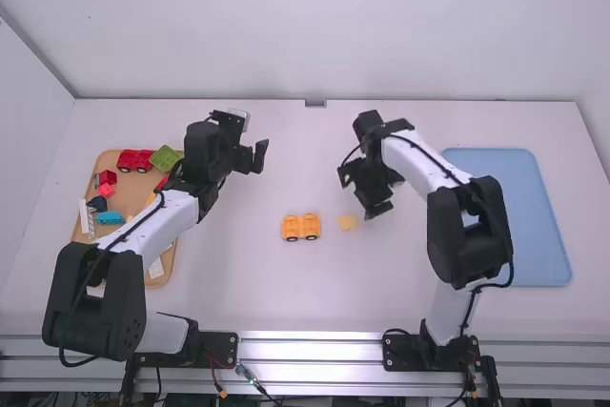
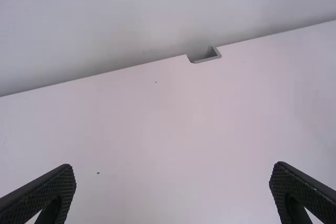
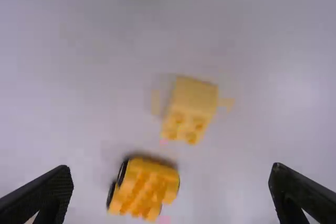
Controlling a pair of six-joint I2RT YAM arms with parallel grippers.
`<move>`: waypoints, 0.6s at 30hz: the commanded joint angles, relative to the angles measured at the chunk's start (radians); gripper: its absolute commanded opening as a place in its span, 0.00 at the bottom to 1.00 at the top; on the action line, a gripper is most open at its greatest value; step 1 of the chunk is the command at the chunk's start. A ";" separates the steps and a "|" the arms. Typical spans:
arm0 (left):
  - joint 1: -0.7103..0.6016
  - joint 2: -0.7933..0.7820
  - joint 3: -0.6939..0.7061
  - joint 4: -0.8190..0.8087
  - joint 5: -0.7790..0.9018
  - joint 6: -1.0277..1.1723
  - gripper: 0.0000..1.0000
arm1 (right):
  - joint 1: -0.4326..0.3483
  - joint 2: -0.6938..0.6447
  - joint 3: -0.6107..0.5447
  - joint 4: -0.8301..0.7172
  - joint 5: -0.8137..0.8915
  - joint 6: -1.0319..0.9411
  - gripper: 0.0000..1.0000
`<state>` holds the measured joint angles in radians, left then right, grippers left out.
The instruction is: Assemble lego blocks to make yellow taxi
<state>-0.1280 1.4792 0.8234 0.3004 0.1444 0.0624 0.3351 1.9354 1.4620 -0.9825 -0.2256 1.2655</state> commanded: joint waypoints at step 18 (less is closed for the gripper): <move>0.005 0.003 -0.010 -0.008 0.008 -0.003 0.99 | -0.116 -0.021 0.390 0.091 0.294 -1.707 0.99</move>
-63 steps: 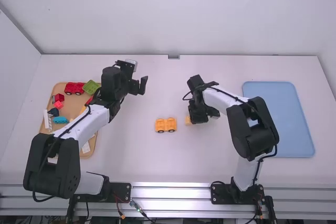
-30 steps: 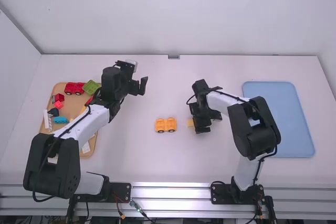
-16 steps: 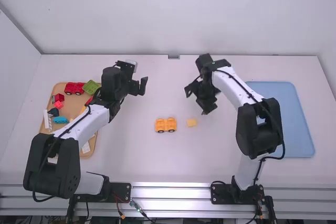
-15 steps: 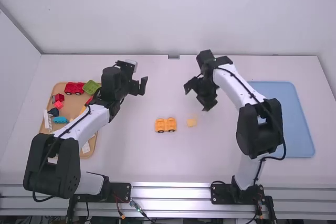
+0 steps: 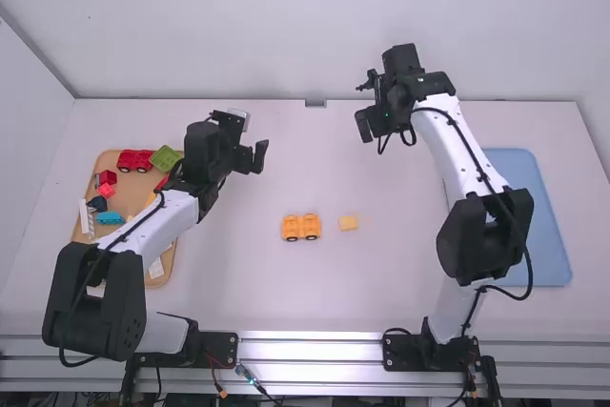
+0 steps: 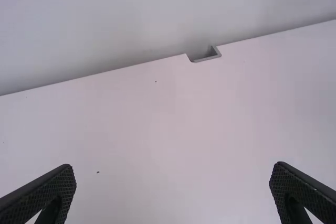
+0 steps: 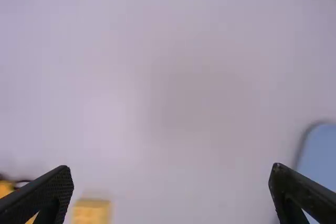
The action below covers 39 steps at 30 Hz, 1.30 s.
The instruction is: Assemble lego blocks to make yellow taxi
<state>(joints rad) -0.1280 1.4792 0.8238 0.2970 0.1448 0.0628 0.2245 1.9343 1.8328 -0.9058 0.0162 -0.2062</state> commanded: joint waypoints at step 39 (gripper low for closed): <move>-0.002 0.003 -0.017 -0.417 0.838 0.956 0.99 | -0.113 -0.019 -0.529 0.039 -1.008 -1.564 0.99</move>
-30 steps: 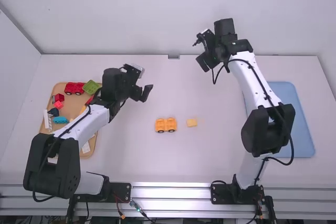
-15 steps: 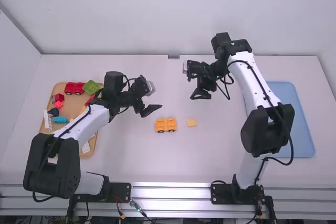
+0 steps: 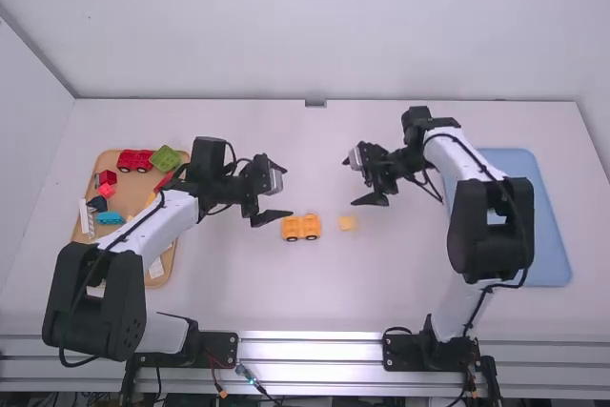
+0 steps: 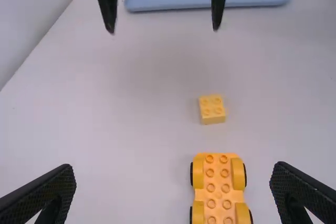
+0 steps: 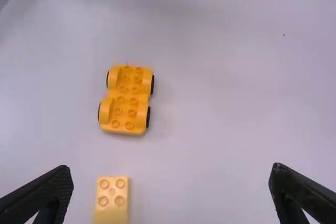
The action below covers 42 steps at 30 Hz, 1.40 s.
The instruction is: Assemble lego blocks to make yellow taxi
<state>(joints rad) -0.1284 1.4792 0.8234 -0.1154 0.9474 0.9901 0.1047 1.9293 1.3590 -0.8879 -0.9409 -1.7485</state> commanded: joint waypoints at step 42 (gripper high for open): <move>-0.020 0.343 -0.177 0.533 0.137 -0.102 0.99 | 0.007 0.057 -0.524 0.785 -0.045 0.354 0.99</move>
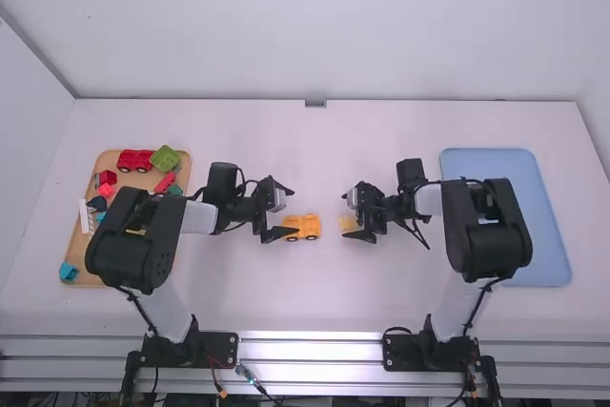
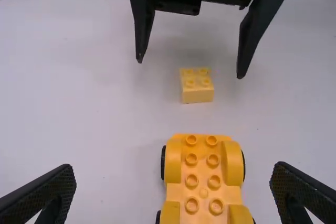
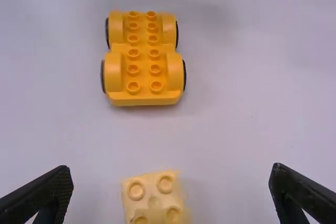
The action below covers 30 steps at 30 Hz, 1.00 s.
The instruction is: Assemble lego blocks to make yellow taxi
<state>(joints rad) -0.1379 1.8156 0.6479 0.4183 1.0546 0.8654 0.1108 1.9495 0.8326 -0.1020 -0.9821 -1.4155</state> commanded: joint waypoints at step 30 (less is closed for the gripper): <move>-0.014 0.006 -0.001 -0.010 0.030 0.015 0.99 | -0.034 0.138 0.050 -0.087 0.037 -0.032 0.42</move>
<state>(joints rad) -0.1425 1.8156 0.6479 0.4122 1.0546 0.8761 0.0860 2.0655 0.8925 -0.1844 -0.9390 -1.4460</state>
